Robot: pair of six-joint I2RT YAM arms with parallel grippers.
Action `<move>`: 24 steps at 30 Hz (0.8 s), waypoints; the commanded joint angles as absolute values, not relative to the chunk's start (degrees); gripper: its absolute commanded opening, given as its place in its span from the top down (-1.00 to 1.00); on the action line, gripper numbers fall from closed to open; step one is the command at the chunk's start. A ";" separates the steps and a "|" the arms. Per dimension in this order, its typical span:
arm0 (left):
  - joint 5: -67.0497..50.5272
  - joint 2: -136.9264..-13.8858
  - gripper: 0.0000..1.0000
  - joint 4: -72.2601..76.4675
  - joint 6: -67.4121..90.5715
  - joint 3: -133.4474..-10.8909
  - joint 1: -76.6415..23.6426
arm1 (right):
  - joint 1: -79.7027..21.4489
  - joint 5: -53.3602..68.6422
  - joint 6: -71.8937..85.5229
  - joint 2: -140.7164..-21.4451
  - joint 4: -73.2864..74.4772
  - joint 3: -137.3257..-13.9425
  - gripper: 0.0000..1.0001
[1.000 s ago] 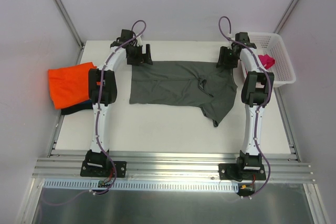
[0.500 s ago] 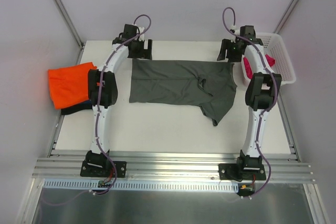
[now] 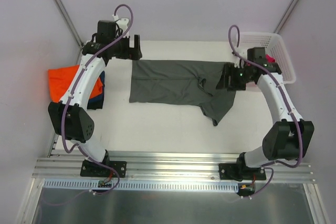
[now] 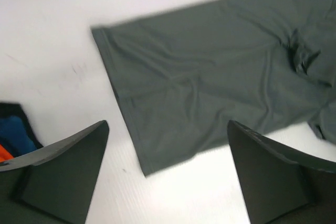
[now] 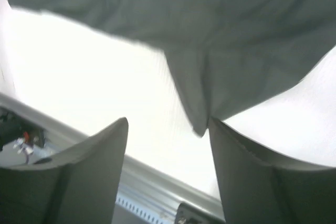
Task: Fold and stack the t-shirts
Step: Fold the flattened tshirt in 1/3 of the way, then grap the side of the flattened tshirt closest away from the robot with both arms
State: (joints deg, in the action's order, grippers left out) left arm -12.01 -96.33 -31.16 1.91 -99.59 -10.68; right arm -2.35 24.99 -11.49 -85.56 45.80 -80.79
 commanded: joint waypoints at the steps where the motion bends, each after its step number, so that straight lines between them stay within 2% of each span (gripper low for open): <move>1: -16.42 -95.72 -0.77 -37.61 2.01 -91.26 -9.15 | -2.81 28.38 -9.41 -81.06 54.05 -68.43 -0.31; 4: -19.77 -93.78 -0.46 -39.37 2.63 -84.59 -8.00 | -3.25 27.52 -9.76 -76.57 54.41 -58.14 -0.20; 9: -25.48 -92.72 -0.38 -40.17 6.24 -75.34 -5.28 | -3.95 26.28 -9.32 -72.60 54.23 -50.28 0.01; 15: -26.01 -94.13 -0.46 -40.17 7.12 -72.95 -4.75 | -5.27 25.40 -8.62 -73.03 52.04 -47.73 0.16; 24: -25.49 -93.61 -0.51 -40.25 7.12 -75.67 -4.57 | -5.71 21.54 -7.82 -79.01 45.62 -49.04 0.14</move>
